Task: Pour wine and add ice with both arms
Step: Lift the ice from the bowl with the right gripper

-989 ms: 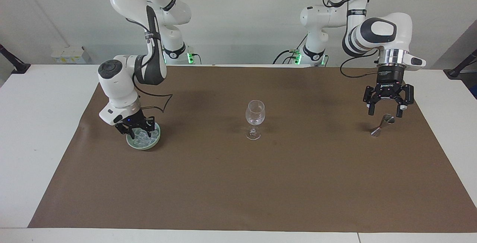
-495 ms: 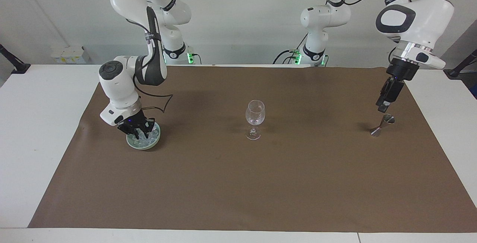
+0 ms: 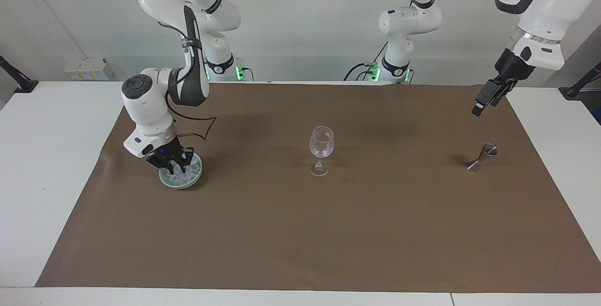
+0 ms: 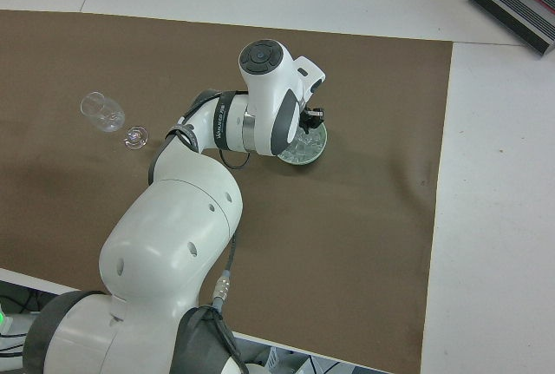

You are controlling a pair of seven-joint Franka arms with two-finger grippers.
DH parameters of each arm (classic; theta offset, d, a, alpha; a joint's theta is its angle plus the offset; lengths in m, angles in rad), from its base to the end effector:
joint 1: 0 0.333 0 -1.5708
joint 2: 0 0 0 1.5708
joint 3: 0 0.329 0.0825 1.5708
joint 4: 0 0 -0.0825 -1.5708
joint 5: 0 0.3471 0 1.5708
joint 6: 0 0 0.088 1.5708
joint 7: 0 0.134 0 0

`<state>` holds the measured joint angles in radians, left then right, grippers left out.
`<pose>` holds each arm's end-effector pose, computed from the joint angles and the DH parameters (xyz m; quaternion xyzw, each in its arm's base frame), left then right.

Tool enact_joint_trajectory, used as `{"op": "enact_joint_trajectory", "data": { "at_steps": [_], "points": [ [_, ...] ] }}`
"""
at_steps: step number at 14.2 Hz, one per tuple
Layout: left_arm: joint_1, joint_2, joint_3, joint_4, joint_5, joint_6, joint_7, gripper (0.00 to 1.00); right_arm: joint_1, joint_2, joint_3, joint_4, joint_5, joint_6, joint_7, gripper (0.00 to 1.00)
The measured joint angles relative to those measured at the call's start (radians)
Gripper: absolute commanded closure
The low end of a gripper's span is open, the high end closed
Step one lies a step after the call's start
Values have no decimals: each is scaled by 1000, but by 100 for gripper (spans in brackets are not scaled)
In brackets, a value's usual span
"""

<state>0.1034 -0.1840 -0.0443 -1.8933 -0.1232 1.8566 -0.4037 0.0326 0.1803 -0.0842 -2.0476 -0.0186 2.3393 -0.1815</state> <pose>0.4830 0.0141 0.5863 0.9661 0.2410 0.0627 0.0679 0.5670 -0.0286 0.3722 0.9957 0.0720 0.0539 0.0209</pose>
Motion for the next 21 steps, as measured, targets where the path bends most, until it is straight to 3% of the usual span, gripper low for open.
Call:
{"op": "enact_joint_trajectory", "data": {
  "at_steps": [5, 9, 17, 21],
  "points": [
    [-57, 0, -6, 23, 107, -116, 94, 0, 0, -91, 7, 37, 1, -119, 128, 100],
    [-61, 0, -5, 55, 152, -143, 243, 0, 1, -126, 68, 164, 2, -312, 268, 100],
    [-60, 0, -1, 63, 156, -144, 270, 0, 2, -211, 130, 237, 5, -488, 376, 100],
    [-60, 0, 2, 63, 156, -144, 270, 0, 3, -221, 185, 321, 7, -595, 482, 100]
  ]
}}
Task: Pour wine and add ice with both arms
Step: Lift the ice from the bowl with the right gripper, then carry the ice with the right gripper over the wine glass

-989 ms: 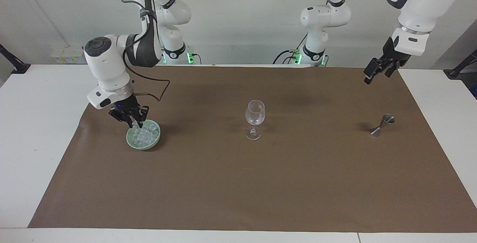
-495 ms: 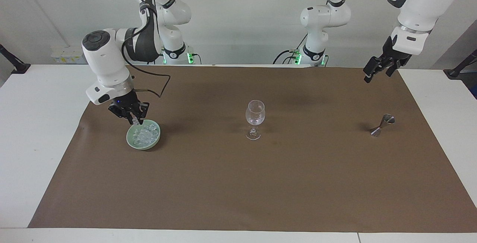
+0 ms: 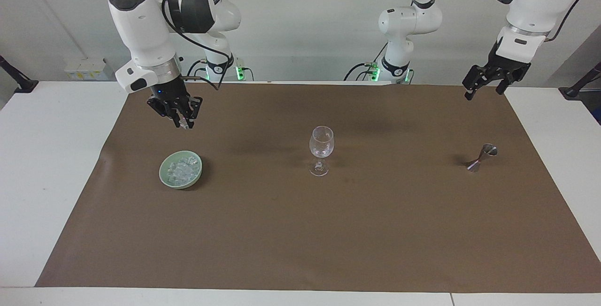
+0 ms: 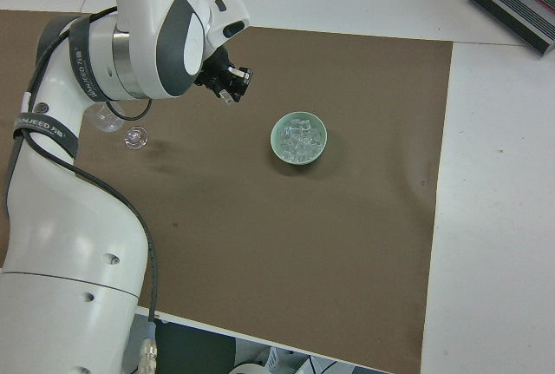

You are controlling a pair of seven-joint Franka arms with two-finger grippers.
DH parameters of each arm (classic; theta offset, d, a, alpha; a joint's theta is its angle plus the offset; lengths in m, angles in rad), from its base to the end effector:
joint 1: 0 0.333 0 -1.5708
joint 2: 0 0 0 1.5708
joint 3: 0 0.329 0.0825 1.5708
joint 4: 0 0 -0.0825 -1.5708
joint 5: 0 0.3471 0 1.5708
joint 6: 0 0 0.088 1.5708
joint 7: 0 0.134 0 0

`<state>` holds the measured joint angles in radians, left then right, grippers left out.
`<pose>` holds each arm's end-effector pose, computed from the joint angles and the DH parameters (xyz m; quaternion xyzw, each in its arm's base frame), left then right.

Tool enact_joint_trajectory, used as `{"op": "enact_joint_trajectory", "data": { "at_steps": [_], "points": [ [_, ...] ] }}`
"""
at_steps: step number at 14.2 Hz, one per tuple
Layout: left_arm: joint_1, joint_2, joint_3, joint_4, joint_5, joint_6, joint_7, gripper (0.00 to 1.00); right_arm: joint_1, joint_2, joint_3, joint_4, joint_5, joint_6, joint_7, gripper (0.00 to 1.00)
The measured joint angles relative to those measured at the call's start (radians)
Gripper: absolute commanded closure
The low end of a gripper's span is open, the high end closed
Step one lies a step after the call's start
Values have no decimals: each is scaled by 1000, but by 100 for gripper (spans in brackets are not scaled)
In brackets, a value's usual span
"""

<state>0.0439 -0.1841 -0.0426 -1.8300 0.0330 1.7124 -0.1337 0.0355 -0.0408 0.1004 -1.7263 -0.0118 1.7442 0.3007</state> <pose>0.4699 0.0028 0.5999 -0.9971 -0.0658 -0.0344 0.0181 0.5143 0.0699 0.5786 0.9962 -0.0814 0.0303 0.0014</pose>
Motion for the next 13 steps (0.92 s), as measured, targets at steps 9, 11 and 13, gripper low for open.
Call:
{"op": "enact_joint_trajectory", "data": {
  "at_steps": [9, 11, 13],
  "points": [
    [-2, 0, -7, 0, 0, 0, 7, 0, 2, 11, 174, 26, 103, 61, 322, 100],
    [-2, 0, -7, -1, 0, 0, 11, 0, 3, 17, 222, 17, 123, 107, 391, 100],
    [-2, 0, -7, -1, 0, 0, 13, 0, 12, 22, 262, 10, 125, 145, 458, 100]
  ]
}}
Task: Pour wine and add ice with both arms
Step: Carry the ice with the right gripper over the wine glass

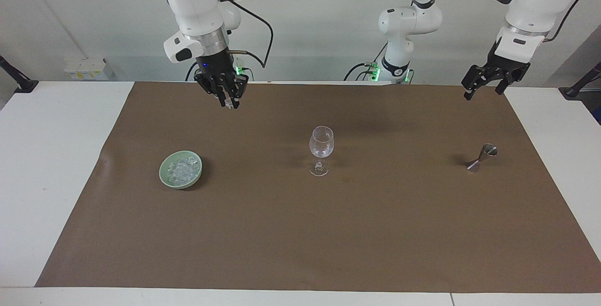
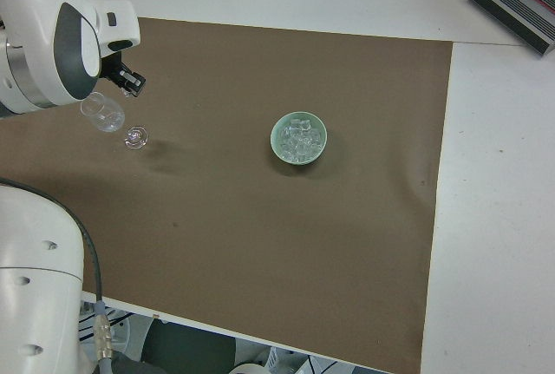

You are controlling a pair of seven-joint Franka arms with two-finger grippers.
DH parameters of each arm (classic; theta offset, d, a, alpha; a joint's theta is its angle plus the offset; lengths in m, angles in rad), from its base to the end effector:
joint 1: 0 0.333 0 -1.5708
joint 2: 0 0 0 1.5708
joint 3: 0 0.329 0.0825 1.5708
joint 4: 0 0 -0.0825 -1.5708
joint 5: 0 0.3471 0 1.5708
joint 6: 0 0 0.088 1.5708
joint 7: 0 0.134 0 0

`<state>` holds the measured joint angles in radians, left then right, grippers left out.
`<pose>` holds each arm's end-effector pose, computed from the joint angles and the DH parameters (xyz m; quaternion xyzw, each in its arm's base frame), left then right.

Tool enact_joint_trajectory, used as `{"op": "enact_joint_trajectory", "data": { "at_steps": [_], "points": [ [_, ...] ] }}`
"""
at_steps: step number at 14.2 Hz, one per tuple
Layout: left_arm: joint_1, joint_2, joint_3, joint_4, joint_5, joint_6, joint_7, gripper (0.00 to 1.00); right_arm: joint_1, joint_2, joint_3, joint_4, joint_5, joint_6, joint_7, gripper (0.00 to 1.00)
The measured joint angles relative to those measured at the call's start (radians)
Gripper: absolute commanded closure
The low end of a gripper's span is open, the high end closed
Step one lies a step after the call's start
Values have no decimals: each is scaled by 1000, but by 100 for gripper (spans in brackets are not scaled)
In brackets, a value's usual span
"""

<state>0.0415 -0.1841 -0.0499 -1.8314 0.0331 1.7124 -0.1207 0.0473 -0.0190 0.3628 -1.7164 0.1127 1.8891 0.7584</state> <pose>0.4699 -0.0020 0.5993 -0.9978 -0.0546 -0.0337 0.0189 0.4931 0.2284 0.5866 -0.9769 0.1842 -0.0508 0.0954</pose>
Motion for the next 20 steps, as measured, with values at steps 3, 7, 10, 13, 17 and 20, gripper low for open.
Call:
{"op": "enact_joint_trajectory", "data": {
  "at_steps": [3, 7, 10, 13, 17, 20],
  "points": [
    [-2, 0, -1, -1, 0, -1, 3, 0, 41, 11, 13, -7, 0, 61, 72, 100],
    [-21, 14, 0, -5, 0, -12, 4, 0, 52, 26, 13, -10, 40, 139, 101, 100],
    [-36, 34, 2, 5, 0, -26, 4, 0, 68, 43, 13, -11, 46, 176, 127, 100],
    [-51, 59, 1, 64, 0, -79, 4, 0, 80, 63, 13, -11, 46, 218, 143, 100],
    [-57, 73, 4, 114, -25, -119, 5, 0, 115, 104, 14, -12, 46, 290, 181, 100],
    [-62, 77, 5, 117, -54, -126, 8, 0, 145, 135, 14, -12, 46, 328, 194, 100]
  ]
}}
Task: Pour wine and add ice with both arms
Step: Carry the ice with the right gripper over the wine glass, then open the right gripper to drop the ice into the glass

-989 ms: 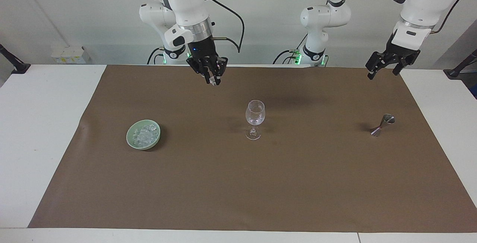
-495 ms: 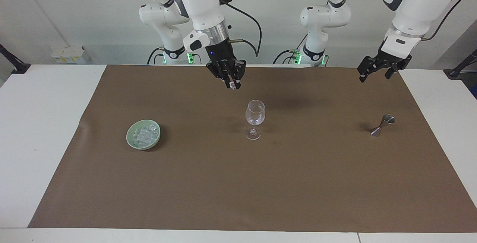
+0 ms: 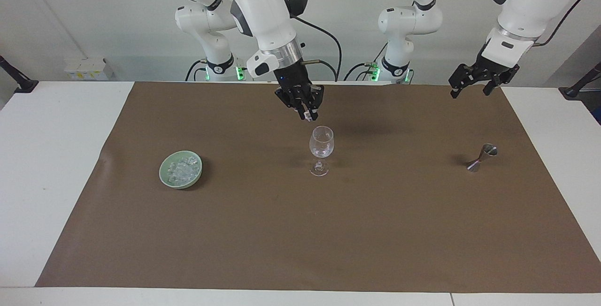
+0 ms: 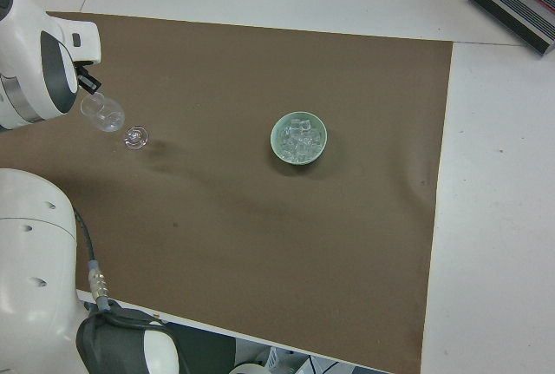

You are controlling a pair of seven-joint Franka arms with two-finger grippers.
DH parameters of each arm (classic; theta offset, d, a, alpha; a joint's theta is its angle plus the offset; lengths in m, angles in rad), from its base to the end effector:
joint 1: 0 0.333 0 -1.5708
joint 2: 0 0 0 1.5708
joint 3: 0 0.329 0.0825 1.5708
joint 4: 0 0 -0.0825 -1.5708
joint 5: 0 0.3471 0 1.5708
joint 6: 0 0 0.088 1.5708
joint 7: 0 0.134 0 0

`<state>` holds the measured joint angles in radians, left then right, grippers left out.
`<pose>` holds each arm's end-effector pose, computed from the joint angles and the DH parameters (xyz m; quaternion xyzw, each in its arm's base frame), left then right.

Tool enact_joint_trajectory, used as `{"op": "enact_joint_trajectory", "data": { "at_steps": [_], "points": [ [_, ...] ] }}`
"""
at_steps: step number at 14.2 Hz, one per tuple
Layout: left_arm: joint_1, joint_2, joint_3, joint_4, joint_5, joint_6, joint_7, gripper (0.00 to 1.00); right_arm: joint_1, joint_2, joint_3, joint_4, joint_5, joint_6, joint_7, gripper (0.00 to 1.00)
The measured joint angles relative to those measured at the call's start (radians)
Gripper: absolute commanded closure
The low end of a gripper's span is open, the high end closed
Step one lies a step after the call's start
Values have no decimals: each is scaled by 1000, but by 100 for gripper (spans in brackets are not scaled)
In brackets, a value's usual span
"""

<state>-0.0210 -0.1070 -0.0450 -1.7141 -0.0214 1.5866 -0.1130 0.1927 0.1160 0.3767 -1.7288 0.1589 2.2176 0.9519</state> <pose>0.4807 -0.0358 0.6030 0.9996 0.0239 -0.0110 0.0073 0.5113 0.3248 0.5487 -0.9516 0.2251 -0.0729 0.1961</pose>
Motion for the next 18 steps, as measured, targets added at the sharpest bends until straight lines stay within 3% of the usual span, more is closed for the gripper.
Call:
{"op": "enact_joint_trajectory", "data": {
  "at_steps": [14, 15, 18],
  "points": [
    [-22, -8, -6, 17, -5, -3, 1, 0, 32, 44, 0, -59, 0, 106, -13, 100],
    [-22, -12, -6, 17, -5, -3, 1, 0, 33, 48, 0, -62, 0, 107, -14, 99],
    [-22, -15, -5, 17, -5, -5, 1, 0, 33, 62, 0, -66, 0, 114, -14, 83]
  ]
}}
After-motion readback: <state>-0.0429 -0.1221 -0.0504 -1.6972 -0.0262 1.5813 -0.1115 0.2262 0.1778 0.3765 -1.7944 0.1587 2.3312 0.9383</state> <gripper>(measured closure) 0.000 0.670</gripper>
